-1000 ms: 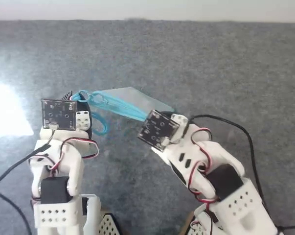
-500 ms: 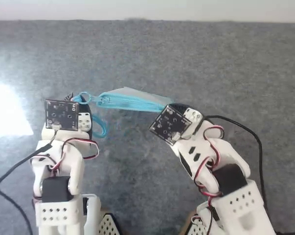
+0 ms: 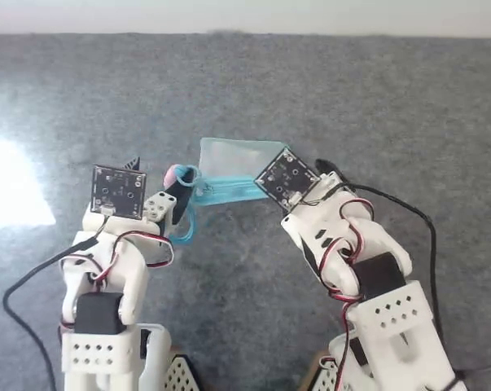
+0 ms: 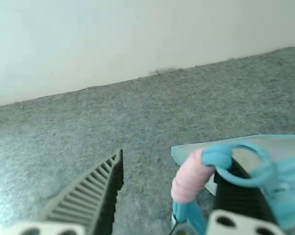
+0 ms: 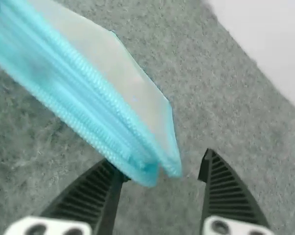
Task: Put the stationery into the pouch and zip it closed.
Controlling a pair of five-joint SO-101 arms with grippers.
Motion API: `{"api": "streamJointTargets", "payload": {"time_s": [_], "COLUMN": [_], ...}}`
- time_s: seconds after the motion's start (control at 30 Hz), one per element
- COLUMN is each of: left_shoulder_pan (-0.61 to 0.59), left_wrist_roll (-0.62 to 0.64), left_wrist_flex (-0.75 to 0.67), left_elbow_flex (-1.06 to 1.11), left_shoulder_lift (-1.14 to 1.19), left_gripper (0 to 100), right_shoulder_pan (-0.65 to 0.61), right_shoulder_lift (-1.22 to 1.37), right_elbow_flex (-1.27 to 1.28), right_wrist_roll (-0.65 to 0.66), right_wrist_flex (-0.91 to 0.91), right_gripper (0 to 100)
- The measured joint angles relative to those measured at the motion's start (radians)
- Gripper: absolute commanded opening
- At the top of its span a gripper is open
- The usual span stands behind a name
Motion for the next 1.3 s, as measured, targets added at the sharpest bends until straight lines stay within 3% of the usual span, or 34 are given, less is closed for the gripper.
{"api": "streamJointTargets", "payload": {"time_s": [0.33,0.5,0.87,1.3], "left_shoulder_pan": [0.029,0.127,0.189,0.212], "left_wrist_roll": [0.000,0.000,0.000,0.006], "left_wrist_flex": [0.000,-0.066,-0.121,-0.242], "left_elbow_flex": [0.008,0.109,0.181,0.267], "left_shoulder_lift": [0.000,-0.002,-0.005,-0.002], "left_gripper": [29,29,29,29], "right_shoulder_pan": [0.083,0.120,0.123,0.123], "right_shoulder_lift": [0.015,0.153,0.347,0.532], "right_elbow_flex": [0.000,0.000,-0.003,-0.176], "right_wrist_roll": [-0.032,-0.035,-0.064,-0.173], "right_wrist_flex": [0.000,-0.034,-0.094,0.091], "right_gripper": [22.8,22.7,22.6,22.6]}}
